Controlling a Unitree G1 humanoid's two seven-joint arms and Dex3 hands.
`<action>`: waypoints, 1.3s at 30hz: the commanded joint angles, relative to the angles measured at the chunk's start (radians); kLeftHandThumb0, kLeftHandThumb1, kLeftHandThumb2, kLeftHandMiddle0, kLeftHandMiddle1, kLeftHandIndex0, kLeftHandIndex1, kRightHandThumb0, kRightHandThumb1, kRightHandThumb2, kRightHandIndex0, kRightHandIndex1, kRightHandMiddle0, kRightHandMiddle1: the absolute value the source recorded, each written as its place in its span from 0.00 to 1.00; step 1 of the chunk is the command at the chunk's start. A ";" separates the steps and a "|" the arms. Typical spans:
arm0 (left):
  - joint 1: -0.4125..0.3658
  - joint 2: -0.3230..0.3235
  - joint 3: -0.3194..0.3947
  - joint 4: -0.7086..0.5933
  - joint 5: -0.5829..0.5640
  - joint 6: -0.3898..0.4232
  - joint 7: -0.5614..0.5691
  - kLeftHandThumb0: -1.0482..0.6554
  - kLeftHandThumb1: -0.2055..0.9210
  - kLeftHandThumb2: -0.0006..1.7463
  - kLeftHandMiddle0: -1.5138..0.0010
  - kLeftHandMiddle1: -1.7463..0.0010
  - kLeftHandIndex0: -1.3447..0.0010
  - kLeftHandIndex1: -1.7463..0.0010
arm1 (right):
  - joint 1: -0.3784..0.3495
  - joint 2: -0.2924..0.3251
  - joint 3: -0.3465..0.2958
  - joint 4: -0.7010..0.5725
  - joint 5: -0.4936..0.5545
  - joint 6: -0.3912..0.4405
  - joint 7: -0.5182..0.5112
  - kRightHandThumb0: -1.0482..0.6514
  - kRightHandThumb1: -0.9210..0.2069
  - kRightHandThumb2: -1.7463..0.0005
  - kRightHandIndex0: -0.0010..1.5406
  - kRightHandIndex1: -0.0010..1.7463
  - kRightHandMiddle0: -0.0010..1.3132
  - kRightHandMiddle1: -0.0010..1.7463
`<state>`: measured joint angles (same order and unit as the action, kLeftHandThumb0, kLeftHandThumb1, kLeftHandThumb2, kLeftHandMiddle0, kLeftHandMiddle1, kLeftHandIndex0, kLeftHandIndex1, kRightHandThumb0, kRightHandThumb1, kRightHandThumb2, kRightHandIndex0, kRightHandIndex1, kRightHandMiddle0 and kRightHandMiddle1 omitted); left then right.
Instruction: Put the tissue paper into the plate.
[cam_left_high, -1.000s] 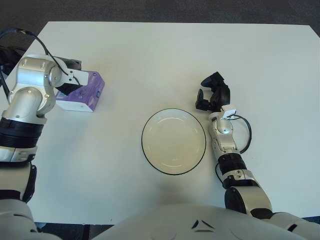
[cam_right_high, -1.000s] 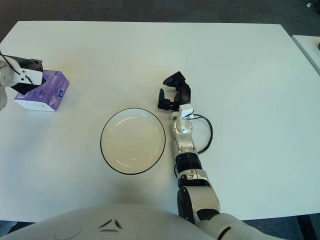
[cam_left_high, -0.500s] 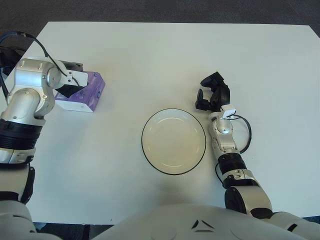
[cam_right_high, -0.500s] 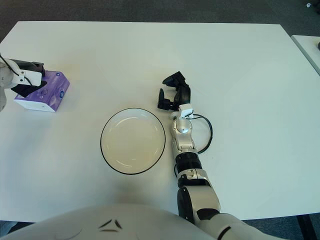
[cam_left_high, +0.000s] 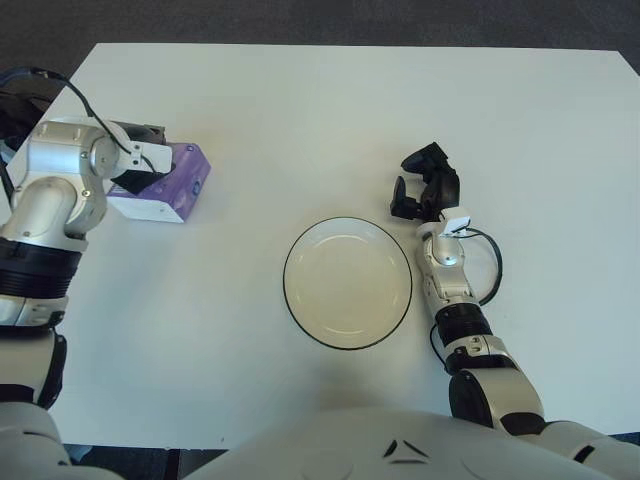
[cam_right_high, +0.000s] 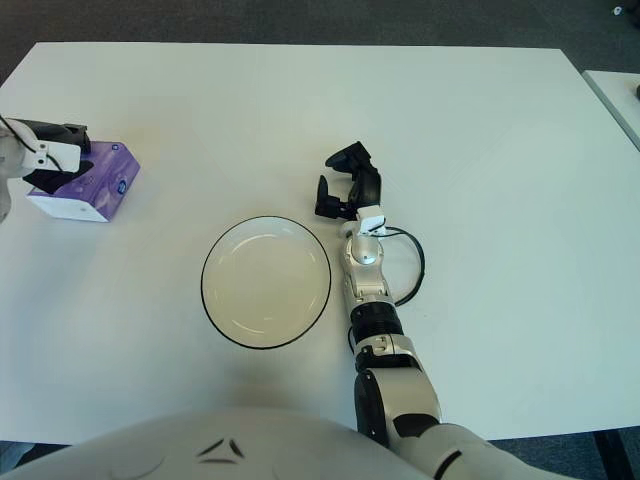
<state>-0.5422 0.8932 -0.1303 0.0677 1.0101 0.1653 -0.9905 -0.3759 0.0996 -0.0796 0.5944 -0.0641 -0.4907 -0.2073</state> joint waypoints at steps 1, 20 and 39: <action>0.015 -0.036 -0.035 0.074 -0.014 0.028 0.055 0.03 1.00 0.73 0.72 0.72 1.00 0.48 | 0.172 0.004 -0.005 0.210 -0.001 0.109 -0.013 0.61 0.68 0.16 0.49 1.00 0.43 0.91; -0.027 -0.139 -0.091 0.320 -0.063 0.027 0.352 0.06 1.00 0.73 0.65 0.88 1.00 0.60 | 0.164 -0.005 -0.009 0.227 0.003 0.100 -0.014 0.61 0.68 0.16 0.49 1.00 0.43 0.92; -0.034 -0.178 -0.122 0.407 -0.112 0.021 0.514 0.06 1.00 0.72 0.61 0.87 1.00 0.60 | 0.163 -0.016 -0.013 0.233 0.010 0.095 -0.003 0.61 0.67 0.17 0.48 1.00 0.44 0.90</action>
<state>-0.6260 0.7533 -0.2062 0.4211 0.9335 0.2018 -0.4720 -0.3907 0.0885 -0.0809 0.6208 -0.0625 -0.4985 -0.2116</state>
